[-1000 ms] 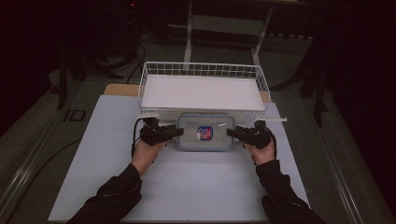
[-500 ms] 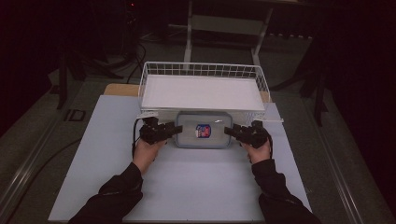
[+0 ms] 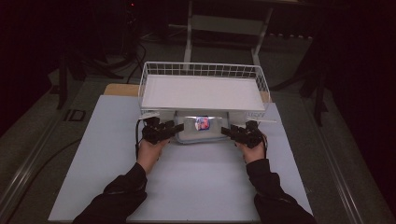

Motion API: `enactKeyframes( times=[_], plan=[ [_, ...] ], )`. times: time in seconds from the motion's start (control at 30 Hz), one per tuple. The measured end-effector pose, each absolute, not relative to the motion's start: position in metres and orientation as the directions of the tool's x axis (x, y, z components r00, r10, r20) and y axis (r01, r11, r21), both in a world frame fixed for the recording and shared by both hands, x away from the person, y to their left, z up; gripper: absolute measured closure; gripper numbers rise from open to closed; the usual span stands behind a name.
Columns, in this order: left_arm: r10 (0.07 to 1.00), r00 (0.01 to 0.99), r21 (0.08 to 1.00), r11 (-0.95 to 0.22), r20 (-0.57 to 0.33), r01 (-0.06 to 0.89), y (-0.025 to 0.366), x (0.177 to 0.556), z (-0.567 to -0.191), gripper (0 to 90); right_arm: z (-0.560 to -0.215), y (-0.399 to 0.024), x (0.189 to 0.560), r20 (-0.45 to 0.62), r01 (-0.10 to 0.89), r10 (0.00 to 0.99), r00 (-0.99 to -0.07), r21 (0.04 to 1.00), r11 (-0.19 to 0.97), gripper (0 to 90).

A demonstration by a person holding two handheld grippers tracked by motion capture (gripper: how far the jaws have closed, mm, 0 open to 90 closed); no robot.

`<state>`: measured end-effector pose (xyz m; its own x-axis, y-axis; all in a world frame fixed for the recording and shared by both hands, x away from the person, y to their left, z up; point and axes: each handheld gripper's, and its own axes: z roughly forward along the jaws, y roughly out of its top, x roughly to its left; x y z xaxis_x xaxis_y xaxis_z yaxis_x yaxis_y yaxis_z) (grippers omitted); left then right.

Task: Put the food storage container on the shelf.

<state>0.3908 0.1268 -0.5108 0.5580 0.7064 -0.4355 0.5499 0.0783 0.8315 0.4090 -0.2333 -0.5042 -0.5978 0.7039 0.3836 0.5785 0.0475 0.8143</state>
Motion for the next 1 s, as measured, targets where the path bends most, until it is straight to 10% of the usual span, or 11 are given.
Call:
enactKeyframes(
  times=[0.33,0.43,1.0],
  plan=[
    [0.700,0.527,0.812,0.132,-0.482,0.568,0.125,0.393,-0.515,41.5,-0.506,-0.231,0.410,0.420,0.620,0.729,-0.541,0.785,0.007,46.0],
    [0.747,0.487,0.807,0.111,-0.452,0.579,0.117,0.394,-0.515,27.3,-0.505,-0.231,0.407,0.494,0.665,0.710,-0.502,0.745,-0.048,47.7],
    [0.744,0.588,0.887,0.014,-0.318,0.461,0.120,0.364,-0.506,9.2,-0.491,-0.226,0.369,0.384,0.574,0.765,-0.517,0.818,-0.023,41.6]
  ],
)
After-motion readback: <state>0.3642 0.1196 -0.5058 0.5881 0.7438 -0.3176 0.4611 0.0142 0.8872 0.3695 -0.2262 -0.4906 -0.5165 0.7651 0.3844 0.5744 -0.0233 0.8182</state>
